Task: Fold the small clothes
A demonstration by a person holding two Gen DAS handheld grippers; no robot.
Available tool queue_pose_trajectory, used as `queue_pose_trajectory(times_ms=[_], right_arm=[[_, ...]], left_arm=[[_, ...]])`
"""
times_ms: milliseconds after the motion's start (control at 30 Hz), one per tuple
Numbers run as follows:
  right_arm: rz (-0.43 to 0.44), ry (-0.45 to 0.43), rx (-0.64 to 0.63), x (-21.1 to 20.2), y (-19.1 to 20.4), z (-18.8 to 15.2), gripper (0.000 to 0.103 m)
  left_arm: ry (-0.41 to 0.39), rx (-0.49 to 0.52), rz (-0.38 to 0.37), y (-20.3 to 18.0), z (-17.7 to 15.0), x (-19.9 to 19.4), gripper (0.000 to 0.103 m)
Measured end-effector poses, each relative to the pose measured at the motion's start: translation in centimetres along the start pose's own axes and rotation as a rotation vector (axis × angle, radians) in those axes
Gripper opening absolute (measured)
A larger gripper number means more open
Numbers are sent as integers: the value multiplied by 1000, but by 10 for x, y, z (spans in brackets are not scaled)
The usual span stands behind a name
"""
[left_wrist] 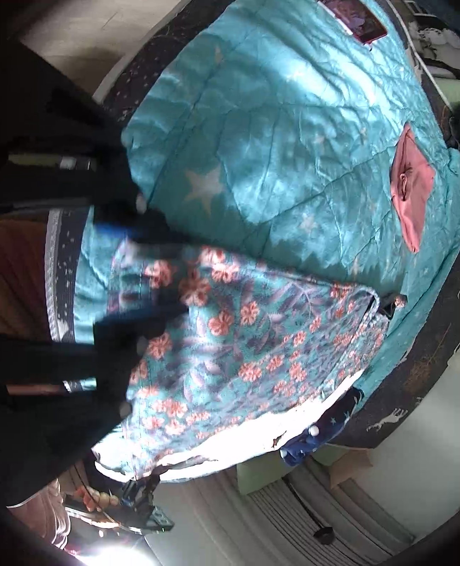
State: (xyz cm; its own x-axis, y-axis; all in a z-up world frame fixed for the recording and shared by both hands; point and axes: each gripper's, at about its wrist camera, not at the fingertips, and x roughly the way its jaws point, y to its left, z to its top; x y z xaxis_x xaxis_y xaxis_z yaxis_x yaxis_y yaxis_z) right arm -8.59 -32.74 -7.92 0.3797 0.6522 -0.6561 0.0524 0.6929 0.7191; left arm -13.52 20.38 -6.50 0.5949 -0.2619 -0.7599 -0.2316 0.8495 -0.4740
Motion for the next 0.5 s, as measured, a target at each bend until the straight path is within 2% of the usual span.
queue_pose_trajectory(times_ms=[33,67,133,167,200,233,267,400,500], right_arm=[[15,8,-9,2,2,0,34],[31,15,-23,4,6,0,46],[28,37,-70,9,16,0,53],[9,45,-96,11,22,-1,52],[-7,44,-108,14,26,-1,47],[-3,52,-109,16,28,-1,10],[18,51,-98,17,29,0,5],[172,-75,-82,-5,39,9,5],[236,-109,-86,-18,49,22,5]], left_arm=[[-3,3,-19,-2,-1,1,58],[-5,15,-10,-6,-1,3,59],[4,67,58,-16,-1,10,56],[-3,93,99,-22,-1,11,35],[-5,112,110,-27,1,11,19],[1,110,90,-27,2,9,7],[-10,99,86,-27,4,6,7],[-84,71,51,-29,18,-20,6],[-154,44,7,-28,37,-40,6]])
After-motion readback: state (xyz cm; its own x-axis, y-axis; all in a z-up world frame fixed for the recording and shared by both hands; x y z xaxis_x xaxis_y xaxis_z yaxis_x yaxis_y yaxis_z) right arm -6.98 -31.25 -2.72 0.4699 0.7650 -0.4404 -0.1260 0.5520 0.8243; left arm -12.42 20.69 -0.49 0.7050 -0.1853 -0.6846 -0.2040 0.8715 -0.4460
